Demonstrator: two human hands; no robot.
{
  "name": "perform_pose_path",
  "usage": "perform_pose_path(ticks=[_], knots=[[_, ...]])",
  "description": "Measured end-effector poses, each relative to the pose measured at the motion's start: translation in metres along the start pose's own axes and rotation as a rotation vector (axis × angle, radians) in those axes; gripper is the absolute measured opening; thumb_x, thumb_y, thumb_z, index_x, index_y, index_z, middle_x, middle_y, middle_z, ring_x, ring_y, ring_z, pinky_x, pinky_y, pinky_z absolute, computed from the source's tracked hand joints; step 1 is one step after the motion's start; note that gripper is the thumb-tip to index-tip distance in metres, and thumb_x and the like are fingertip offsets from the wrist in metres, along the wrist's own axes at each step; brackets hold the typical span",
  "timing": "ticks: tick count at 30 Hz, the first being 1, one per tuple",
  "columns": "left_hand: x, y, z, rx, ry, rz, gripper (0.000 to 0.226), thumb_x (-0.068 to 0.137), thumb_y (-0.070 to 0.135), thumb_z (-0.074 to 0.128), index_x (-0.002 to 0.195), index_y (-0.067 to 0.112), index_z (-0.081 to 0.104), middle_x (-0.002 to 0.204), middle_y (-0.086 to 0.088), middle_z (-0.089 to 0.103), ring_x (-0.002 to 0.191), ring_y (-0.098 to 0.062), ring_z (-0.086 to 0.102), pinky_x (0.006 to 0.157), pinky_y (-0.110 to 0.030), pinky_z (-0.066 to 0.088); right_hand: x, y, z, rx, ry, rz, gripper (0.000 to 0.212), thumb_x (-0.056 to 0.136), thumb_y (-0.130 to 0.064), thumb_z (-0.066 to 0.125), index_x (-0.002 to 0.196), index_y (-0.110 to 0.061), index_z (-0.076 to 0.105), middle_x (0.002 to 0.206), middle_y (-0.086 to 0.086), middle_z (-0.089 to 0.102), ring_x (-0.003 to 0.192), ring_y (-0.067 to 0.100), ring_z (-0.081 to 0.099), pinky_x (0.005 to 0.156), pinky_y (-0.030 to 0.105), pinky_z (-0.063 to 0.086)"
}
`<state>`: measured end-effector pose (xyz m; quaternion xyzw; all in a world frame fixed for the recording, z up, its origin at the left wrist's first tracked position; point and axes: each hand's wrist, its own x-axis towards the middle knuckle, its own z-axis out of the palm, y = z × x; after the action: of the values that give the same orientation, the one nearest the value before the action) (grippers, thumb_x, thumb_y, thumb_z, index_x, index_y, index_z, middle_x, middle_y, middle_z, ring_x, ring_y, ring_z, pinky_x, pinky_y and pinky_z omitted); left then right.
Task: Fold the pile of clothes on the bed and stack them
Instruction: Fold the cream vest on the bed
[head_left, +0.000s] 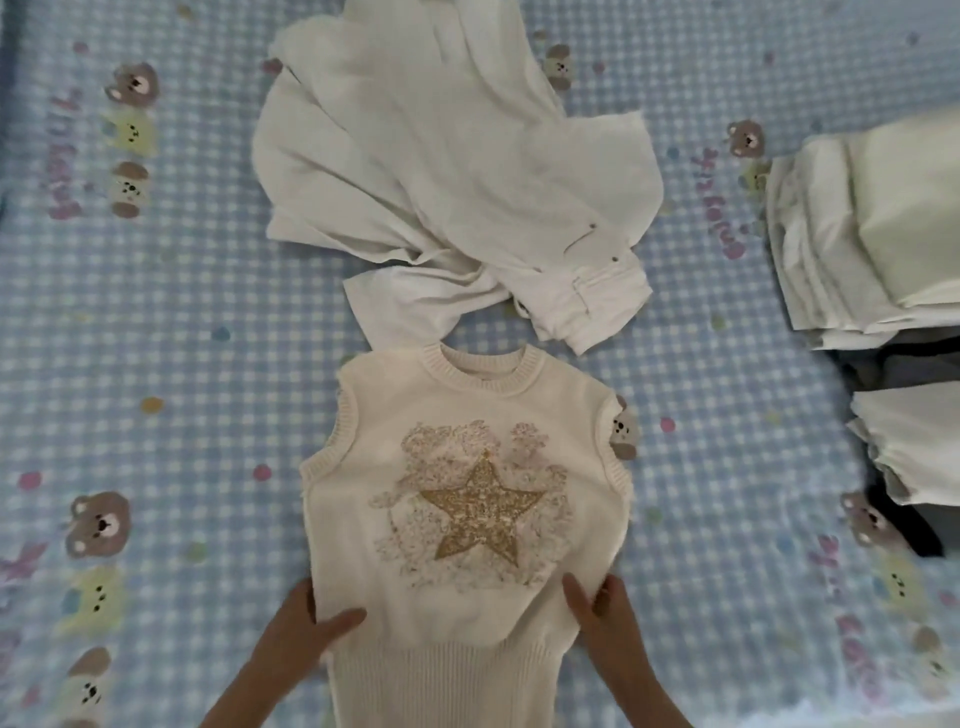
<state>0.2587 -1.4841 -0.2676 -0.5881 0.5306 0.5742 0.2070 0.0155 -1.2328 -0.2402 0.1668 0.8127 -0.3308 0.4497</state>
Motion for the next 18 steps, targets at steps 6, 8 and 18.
perform_pose_path(ticks=[6, 8, 18], knots=[[-0.029, -0.035, 0.020, 0.006, 0.173, -0.089, 0.044, 0.084, 0.028, 0.060, 0.117, 0.000, 0.054, 0.104, -0.017, 0.063, 0.092, -0.033, 0.060, 0.078, -0.043, 0.049, -0.041, 0.048, 0.005, -0.186, 0.071, 0.090, 0.034, 0.087, -0.025, 0.066, 0.116, -0.012, 0.055, 0.099, 0.013, 0.065, 0.100, 0.030, 0.062, 0.085, 0.036, 0.048], [-0.035, -0.045, 0.020, 0.022, 0.200, -0.123, 0.039, 0.089, 0.022, 0.056, 0.119, -0.002, 0.052, 0.106, -0.024, 0.061, 0.090, -0.038, 0.060, 0.075, -0.047, 0.048, -0.044, 0.054, -0.015, -0.240, 0.159, 0.134, 0.026, 0.086, -0.028, 0.068, 0.098, -0.008, 0.056, 0.085, 0.013, 0.062, 0.093, 0.034, 0.062, 0.080, 0.038, 0.048], [-0.009, 0.055, 0.003, 0.136, 0.546, 0.267, 0.052, 0.076, 0.027, 0.077, 0.118, 0.006, 0.054, 0.113, -0.013, 0.062, 0.104, -0.030, 0.059, 0.086, -0.041, 0.048, 0.022, -0.078, -0.029, -0.231, 0.379, -0.464, 0.030, 0.088, -0.025, 0.064, 0.113, -0.019, 0.049, 0.108, 0.003, 0.060, 0.097, 0.024, 0.060, 0.079, 0.034, 0.045]])
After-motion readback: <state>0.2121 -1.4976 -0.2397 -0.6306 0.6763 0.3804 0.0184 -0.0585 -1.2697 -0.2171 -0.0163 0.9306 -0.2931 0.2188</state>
